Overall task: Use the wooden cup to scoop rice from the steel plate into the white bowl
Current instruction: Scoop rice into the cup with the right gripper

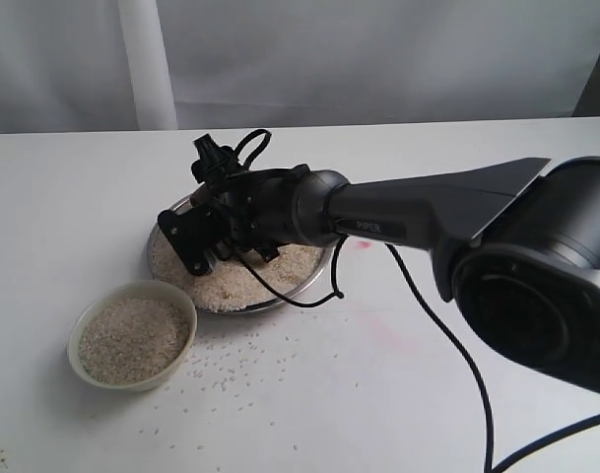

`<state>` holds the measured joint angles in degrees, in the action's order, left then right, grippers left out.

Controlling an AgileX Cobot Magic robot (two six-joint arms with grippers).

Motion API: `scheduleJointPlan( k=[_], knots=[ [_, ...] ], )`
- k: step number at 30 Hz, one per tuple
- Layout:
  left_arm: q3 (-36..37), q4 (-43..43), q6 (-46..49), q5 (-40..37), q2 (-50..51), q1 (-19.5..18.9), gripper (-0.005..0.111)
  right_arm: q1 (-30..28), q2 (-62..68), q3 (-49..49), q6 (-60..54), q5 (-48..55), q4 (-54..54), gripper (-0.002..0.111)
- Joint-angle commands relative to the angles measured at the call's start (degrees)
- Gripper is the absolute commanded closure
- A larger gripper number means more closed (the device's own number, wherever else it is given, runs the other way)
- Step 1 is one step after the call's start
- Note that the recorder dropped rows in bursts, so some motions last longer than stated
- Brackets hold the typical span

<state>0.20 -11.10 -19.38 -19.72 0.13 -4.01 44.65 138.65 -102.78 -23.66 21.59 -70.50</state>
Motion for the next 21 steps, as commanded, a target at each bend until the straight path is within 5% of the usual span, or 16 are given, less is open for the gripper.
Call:
scheduleJointPlan(
  k=[1,21],
  knots=[
    [-0.2,-0.2,-0.1,0.4,-0.1,0.0,0.107,1.0,-0.2,-0.3,0.3,-0.4,2.7,0.108],
    [-0.2,-0.2,-0.1,0.4,-0.1,0.0,0.107,2.2,-0.2,-0.3,-0.6,1.6,11.8,0.108]
  ],
)
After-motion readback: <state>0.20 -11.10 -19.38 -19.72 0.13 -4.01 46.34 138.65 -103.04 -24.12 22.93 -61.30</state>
